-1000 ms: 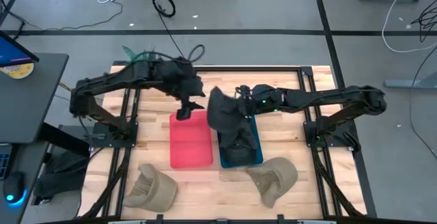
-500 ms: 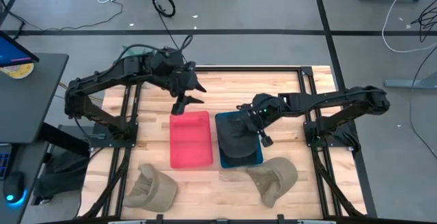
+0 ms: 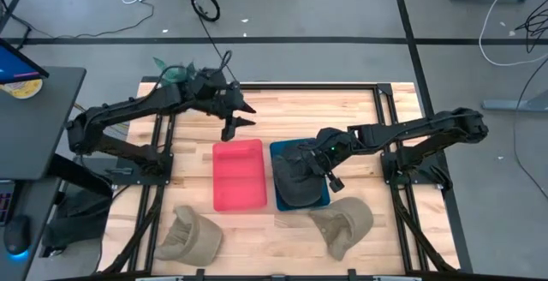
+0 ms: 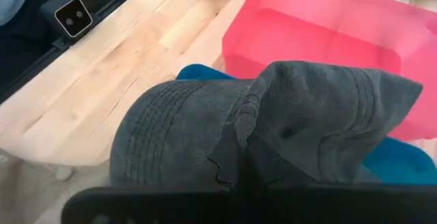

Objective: Pick & Place hat
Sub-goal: Put the black cap into the blue bin

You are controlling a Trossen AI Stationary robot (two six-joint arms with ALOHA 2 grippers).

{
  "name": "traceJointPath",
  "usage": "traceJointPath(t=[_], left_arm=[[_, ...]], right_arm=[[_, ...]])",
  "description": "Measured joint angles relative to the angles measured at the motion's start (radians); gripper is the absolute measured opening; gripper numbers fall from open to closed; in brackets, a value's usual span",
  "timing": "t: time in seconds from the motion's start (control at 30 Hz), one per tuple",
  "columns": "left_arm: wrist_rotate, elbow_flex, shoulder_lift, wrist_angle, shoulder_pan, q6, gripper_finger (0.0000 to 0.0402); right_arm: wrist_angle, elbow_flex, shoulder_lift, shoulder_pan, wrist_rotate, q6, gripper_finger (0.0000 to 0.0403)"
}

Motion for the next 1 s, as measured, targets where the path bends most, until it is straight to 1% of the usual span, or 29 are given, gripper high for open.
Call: traceJointPath(t=[0.13, 0.3, 0.4, 0.57, 0.77, 1.0], left_arm=[[-0.009, -0.166, -0.081, 0.159, 0.000, -0.036, 0.0181], [-0.044, -0.347, -0.184, 0.375, 0.000, -0.091, 0.0181], [-0.047, -0.420, -0.224, 0.440, -0.005, -0.114, 0.0181], [-0.048, -0.503, -0.263, 0.506, -0.030, -0.116, 0.0181], [-0.050, -0.636, -0.305, 0.638, -0.037, -0.149, 0.0181], [-0.051, -0.790, -0.323, 0.847, -0.037, -0.223, 0.0181]], right_arm=[[0.104, -0.074, 0.000, 0.000, 0.000, 0.017, 0.0000], [0.225, -0.193, 0.001, -0.003, -0.002, 0.019, 0.0000], [0.310, -0.253, 0.000, -0.012, -0.006, 0.021, 0.0000], [0.431, -0.332, 0.000, -0.023, -0.006, 0.047, 0.0000], [0.472, -0.357, 0.036, -0.022, 0.000, 0.069, 0.0000], [0.545, -0.357, 0.147, -0.022, 0.005, 0.080, 0.0000]])
